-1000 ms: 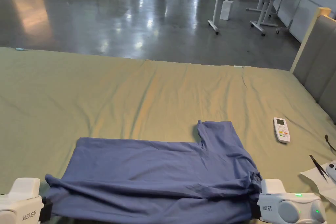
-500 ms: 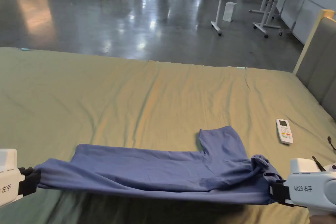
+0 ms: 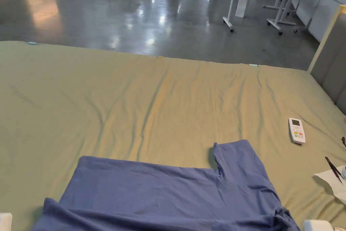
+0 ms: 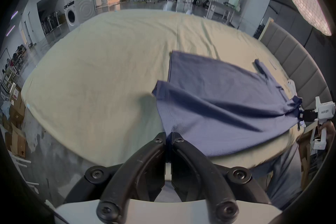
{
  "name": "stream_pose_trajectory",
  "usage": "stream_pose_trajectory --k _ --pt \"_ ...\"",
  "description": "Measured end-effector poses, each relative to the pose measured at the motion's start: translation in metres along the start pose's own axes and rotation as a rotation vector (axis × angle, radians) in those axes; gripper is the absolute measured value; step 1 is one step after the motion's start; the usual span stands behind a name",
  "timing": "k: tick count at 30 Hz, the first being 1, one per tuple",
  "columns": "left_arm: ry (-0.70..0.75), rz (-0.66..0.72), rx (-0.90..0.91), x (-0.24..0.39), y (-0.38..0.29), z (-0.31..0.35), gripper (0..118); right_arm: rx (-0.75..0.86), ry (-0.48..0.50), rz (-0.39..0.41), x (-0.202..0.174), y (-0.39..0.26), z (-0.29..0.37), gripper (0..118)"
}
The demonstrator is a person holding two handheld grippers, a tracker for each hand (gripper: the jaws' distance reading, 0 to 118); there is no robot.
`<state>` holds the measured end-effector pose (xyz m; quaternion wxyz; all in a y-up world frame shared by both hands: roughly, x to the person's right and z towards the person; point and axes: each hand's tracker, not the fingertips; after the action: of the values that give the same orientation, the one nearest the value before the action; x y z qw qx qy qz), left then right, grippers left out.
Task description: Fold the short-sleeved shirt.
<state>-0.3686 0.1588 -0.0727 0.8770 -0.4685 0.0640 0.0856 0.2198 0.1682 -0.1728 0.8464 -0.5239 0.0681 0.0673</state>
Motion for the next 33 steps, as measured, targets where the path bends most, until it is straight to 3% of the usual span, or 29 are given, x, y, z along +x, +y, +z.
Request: stream_pose_trajectory --k 4,11,13,15,19,24,29,33 --pt "0.022 -0.035 -0.078 0.002 -0.021 -0.029 5 -0.025 -0.076 0.094 -0.02 -0.024 -0.019 6" --pt "0.053 -0.062 -0.088 0.005 -0.019 -0.038 5 0.019 -0.132 0.118 -0.031 -0.034 -0.041 12" --pt "0.05 -0.072 -0.085 0.004 -0.014 -0.032 10 0.033 -0.138 0.088 -0.029 -0.03 -0.027 35" --pt "0.049 -0.062 -0.063 0.006 -0.009 -0.024 29 0.087 -0.147 0.06 -0.029 -0.025 -0.012 71" --pt "0.033 -0.072 0.096 0.023 0.011 -0.006 45 0.29 -0.13 -0.001 -0.035 -0.007 0.024 80" --pt "0.02 -0.11 0.343 0.061 0.042 0.014 51 0.603 -0.111 -0.058 -0.055 0.012 0.048 80" --pt "0.027 -0.125 0.564 0.102 0.065 0.033 51 0.835 -0.126 -0.049 -0.088 0.033 0.069 76" --pt "0.039 -0.136 0.692 0.122 0.074 0.042 46 0.963 -0.127 -0.039 -0.11 0.044 0.08 32"
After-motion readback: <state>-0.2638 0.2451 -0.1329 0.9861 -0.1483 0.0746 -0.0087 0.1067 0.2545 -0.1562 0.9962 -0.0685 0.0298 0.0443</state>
